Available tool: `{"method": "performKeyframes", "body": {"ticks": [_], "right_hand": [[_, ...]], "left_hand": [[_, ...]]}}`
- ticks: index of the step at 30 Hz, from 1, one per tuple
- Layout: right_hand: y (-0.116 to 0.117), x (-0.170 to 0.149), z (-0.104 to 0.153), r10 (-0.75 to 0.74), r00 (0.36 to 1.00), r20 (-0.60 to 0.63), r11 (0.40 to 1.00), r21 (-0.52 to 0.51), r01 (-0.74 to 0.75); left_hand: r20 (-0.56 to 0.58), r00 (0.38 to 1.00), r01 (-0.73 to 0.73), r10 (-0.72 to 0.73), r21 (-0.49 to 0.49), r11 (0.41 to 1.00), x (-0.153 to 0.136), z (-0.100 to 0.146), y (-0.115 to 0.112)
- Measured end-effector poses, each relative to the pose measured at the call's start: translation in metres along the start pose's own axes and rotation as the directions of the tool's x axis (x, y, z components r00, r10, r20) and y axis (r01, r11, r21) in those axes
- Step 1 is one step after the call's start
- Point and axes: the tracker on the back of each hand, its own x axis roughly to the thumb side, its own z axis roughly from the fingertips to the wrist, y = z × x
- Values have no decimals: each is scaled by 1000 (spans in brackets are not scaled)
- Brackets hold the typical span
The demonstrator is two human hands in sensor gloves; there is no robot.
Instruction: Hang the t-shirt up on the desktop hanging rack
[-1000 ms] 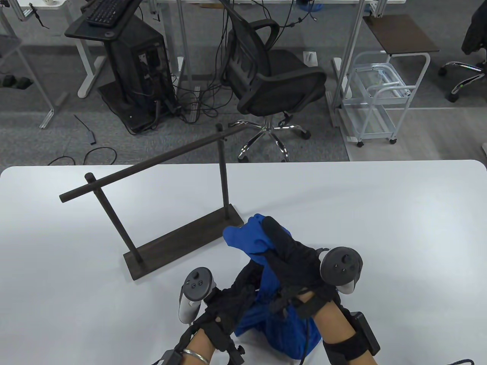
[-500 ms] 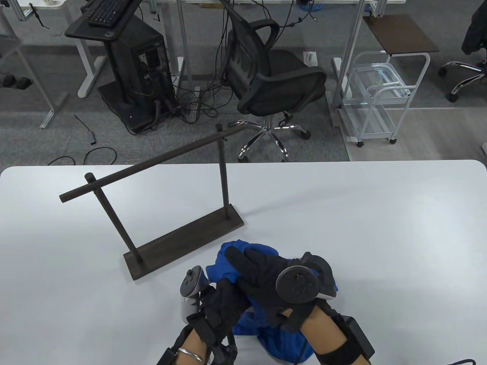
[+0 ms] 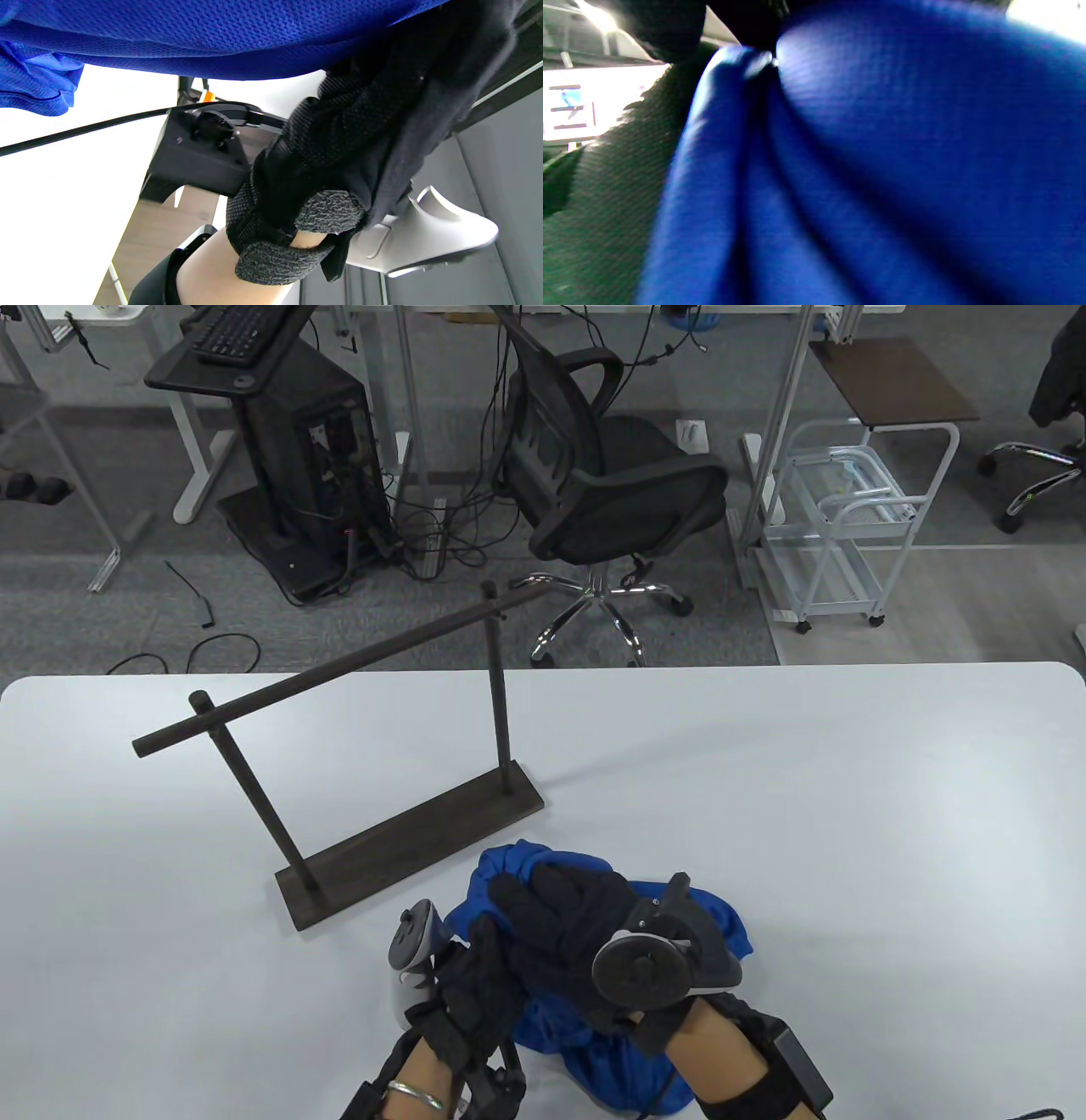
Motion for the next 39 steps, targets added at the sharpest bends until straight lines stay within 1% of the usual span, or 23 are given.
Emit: {"method": "performKeyframes", "body": {"ticks": [2,3,7,10,12,14,16,20,22,25,26,27,29,31,34,39], "right_hand": [[-3,1,1,25,1000,7,999,-27,-24],[-3,0,1,0,1000,1,1000,-28,0],[1,-3,1,-44,999,-10,999,0,44],[4,-6,-1,-27,997,-79,996,78,33],[6,-8,-3,24,992,-124,986,165,-3],[7,-13,-3,28,984,-175,964,265,19],[8,-18,-2,-18,976,-216,958,276,79],[9,-29,-1,-59,962,-267,944,298,140],[8,-33,-1,-89,957,-275,942,289,171],[7,-41,1,-199,938,-284,928,252,274],[7,-46,2,-254,920,-298,914,239,329],[6,-53,4,-329,888,-321,884,226,409],[6,-62,8,-383,852,-356,853,218,474],[5,-72,13,-401,828,-391,839,207,504],[4,-83,18,-415,808,-418,841,161,516],[2,-88,24,-393,807,-441,855,148,497]], "left_hand": [[-6,1000,-9,9,-13,1000,0,-1,-1],[-7,1000,-9,8,-15,1000,-1,-1,-1],[-15,1000,-7,6,-15,1000,-1,-1,-1],[-25,1000,-12,12,-10,1000,-2,-1,1],[-46,999,-16,15,-18,1000,-5,-2,0],[-59,998,-31,30,-23,999,-9,-3,1],[-65,997,-47,46,-25,999,-11,-4,2],[-45,997,-64,64,-16,998,-9,-3,6],[-35,997,-67,66,-15,998,-8,-4,8],[-9,995,-104,104,-25,994,-8,-3,9],[-1,992,-127,127,-30,991,-8,-3,9],[9,989,-144,145,-33,989,-7,-2,10],[35,989,-143,143,-10,990,-5,0,13],[66,986,-158,156,24,987,-2,3,17],[104,980,-176,168,68,982,2,8,24],[129,977,-188,169,155,970,5,15,34]]}}
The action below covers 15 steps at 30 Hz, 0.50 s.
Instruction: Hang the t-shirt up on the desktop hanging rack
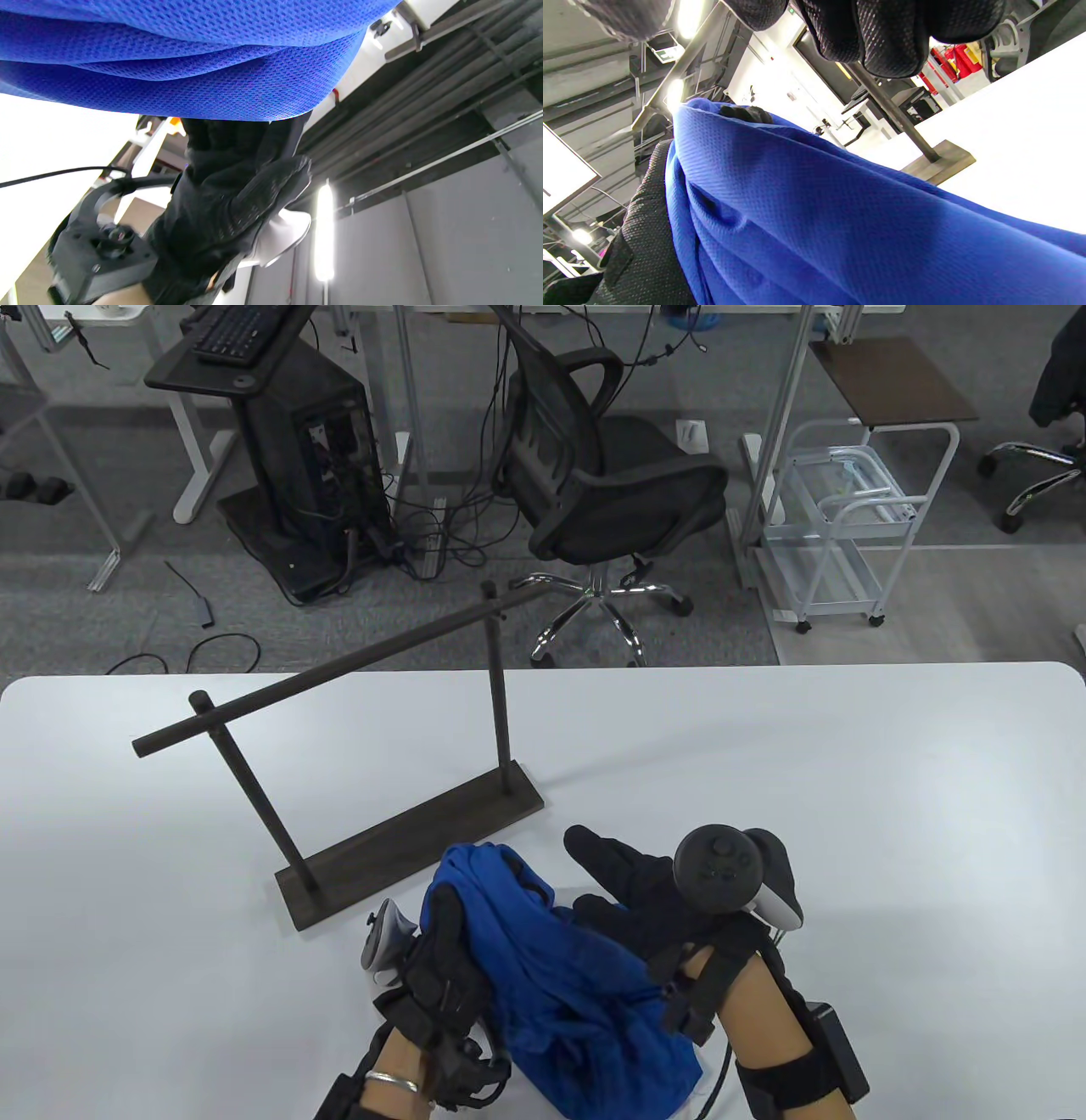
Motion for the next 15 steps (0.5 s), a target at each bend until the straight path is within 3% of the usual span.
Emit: {"method": "performKeyframes", "body": {"ticks": [5,11,15], "right_hand": [[1,-6,23,49,999,-12,998,-48,-49],[3,-36,67,38,992,-116,993,-108,-51],[14,-55,88,31,987,-160,985,-162,-58]], "left_hand": [[24,1000,0,-1,40,999,5,-1,8],[17,999,47,-49,136,990,6,5,12],[1,999,52,-53,96,994,5,4,10]]}}
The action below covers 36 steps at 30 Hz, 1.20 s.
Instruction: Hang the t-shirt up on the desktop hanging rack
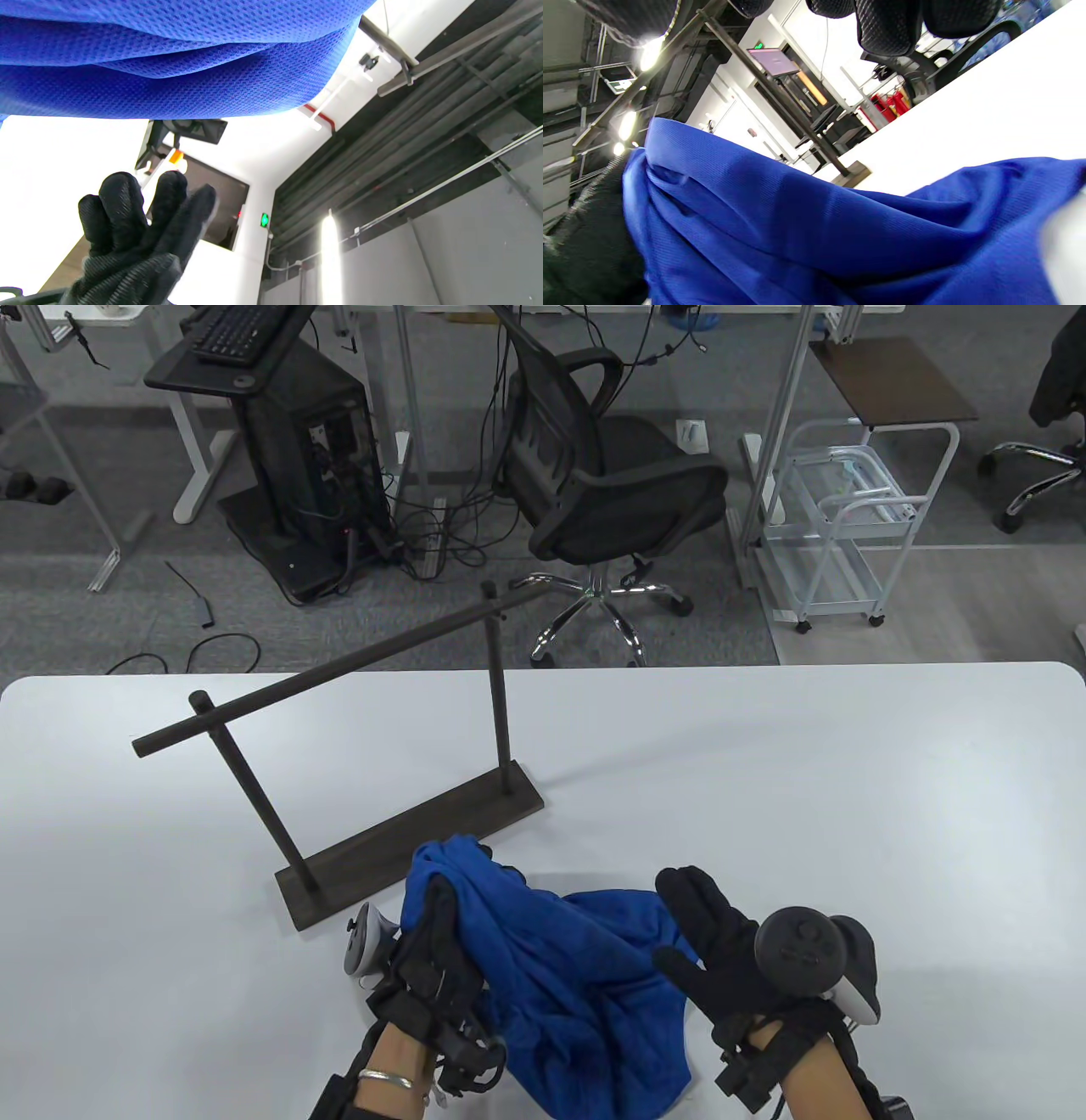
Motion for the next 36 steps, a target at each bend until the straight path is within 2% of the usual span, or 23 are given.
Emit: {"method": "performKeyframes", "body": {"ticks": [4,5,6,10,18,22,28,36], "right_hand": [[16,-22,8,52,998,-46,999,15,-51],[19,-28,8,50,996,-75,997,63,-46],[21,-35,8,38,992,-118,995,101,-26],[21,-57,8,-59,977,-204,992,98,80],[19,-64,10,-81,969,-235,987,118,111],[23,-64,11,-82,966,-247,983,141,119],[22,-66,10,-96,960,-264,980,146,138],[17,-66,13,-115,955,-273,980,126,154]], "left_hand": [[-3,999,52,-52,24,998,-1,1,0],[-2,998,65,-65,29,997,0,1,0],[0,998,69,-69,30,997,0,1,1],[-3,996,84,-84,37,996,2,1,3],[-14,985,170,-170,41,985,7,-2,3],[-29,964,266,-265,47,963,12,-6,-3],[-29,891,453,-453,-1,891,45,-25,-29],[5,754,654,-657,-89,751,110,-54,-79]]}}
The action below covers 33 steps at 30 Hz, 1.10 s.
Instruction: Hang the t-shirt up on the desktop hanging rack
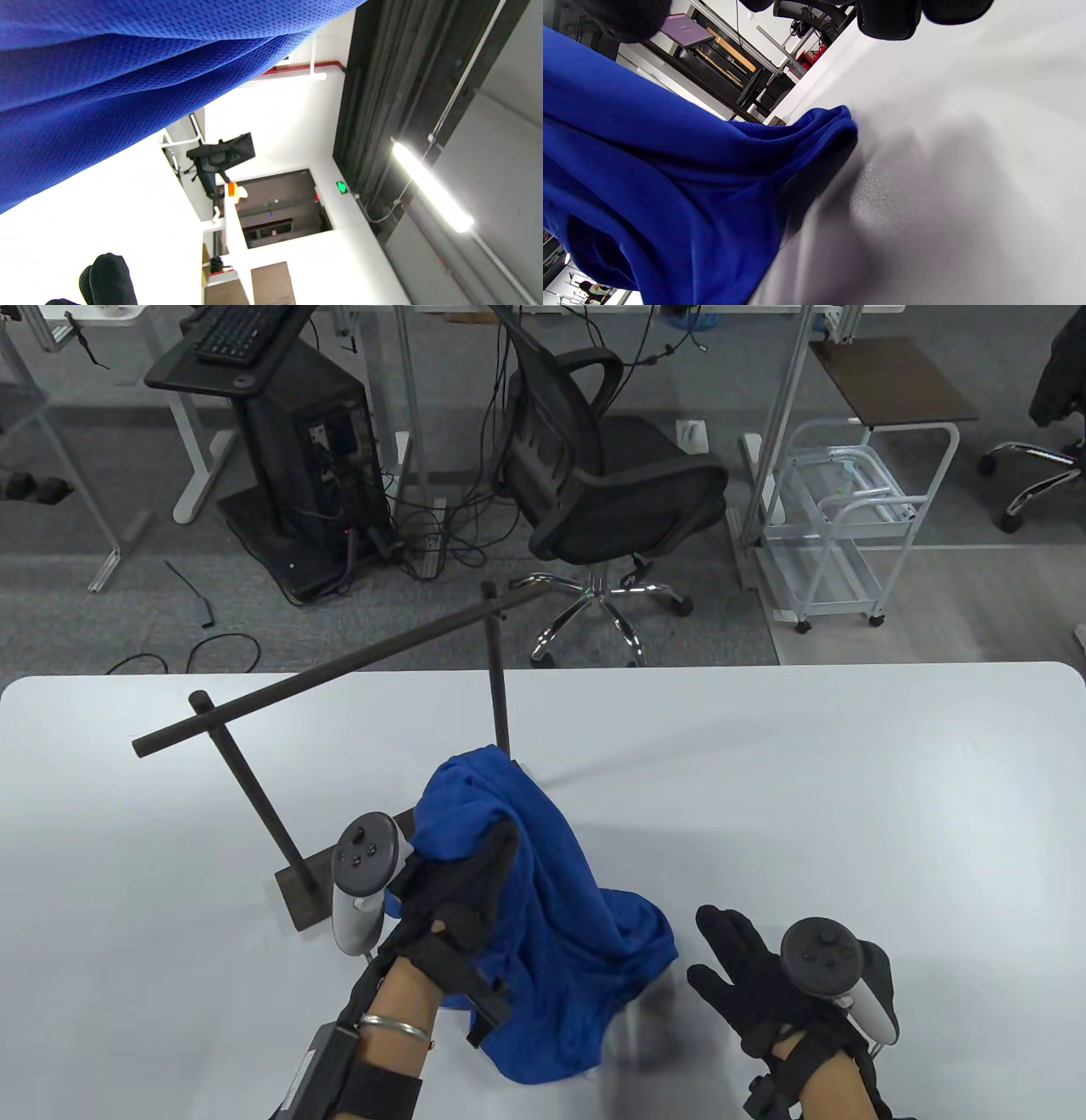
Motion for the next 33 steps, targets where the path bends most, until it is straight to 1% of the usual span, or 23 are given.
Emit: {"method": "performKeyframes", "body": {"ticks": [4,11,14,16,18,21,26,30,32,33], "right_hand": [[-1,0,0,-9,1000,1,1000,1,9],[-3,-1,0,-24,1000,0,1000,2,24],[-4,-2,-1,-33,999,-5,999,8,34],[-4,-3,-1,-35,999,-7,999,6,35],[-4,-3,-1,-36,999,-10,999,12,36],[-4,-3,-1,-42,999,-8,999,12,42],[-5,-3,0,-41,999,-15,999,5,41],[-6,-4,0,-40,999,-25,999,-1,40],[-6,-5,0,-39,999,-35,999,-1,39],[-6,-5,0,-39,998,-40,999,-2,39]], "left_hand": [[1,994,106,-106,-10,994,30,-8,4],[11,960,280,-281,41,959,81,-16,19],[7,928,372,-374,67,926,106,-19,26],[-3,905,425,-425,66,903,122,-21,30],[-13,890,456,-456,51,889,138,-23,33],[-34,866,501,-499,59,864,160,-23,40],[-69,816,578,-574,134,805,186,-20,56],[-76,816,576,-573,179,797,199,-20,70],[-96,800,598,-592,203,775,207,-20,76],[-106,783,620,-614,224,752,212,-21,80]]}}
